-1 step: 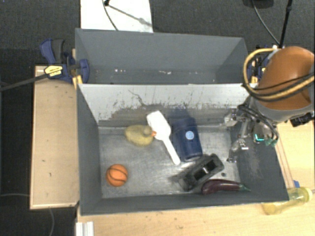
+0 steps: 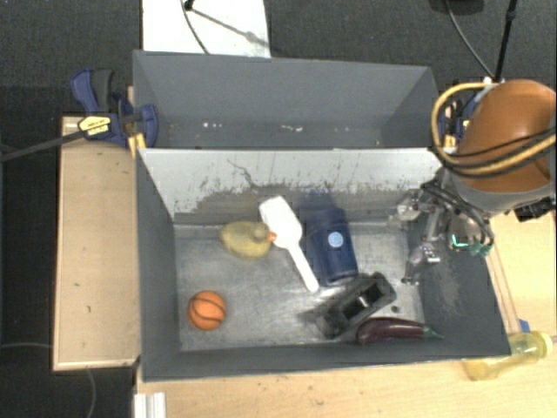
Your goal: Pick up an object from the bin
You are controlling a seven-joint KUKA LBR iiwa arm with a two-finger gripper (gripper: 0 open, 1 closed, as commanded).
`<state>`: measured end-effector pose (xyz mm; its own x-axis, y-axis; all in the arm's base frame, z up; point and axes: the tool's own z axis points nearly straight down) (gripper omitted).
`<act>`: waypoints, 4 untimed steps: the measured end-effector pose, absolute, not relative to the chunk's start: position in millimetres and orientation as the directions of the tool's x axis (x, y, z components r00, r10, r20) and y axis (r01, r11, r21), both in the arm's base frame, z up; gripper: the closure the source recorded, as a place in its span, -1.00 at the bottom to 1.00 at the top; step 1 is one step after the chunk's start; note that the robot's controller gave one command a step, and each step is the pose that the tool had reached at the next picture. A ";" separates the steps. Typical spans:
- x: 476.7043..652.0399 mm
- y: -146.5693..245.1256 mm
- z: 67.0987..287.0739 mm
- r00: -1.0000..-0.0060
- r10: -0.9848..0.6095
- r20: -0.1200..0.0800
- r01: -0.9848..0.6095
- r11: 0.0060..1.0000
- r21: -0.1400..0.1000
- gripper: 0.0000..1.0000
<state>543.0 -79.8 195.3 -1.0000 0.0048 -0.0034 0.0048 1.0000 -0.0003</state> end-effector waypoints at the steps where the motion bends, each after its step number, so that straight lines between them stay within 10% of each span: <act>1: 491.9 -76.5 89.7 -0.997 0.062 -0.039 0.062 0.998 -0.001 1.00; 3: 491.5 -73.4 119.6 -0.999 0.049 -0.007 0.049 0.999 0.000 1.00; 4: 493.4 -73.4 185.3 -0.999 0.047 0.005 0.047 0.999 0.002 1.00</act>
Offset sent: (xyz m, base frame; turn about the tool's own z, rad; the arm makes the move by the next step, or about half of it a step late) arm 0.0000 0.0000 0.0000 0.0000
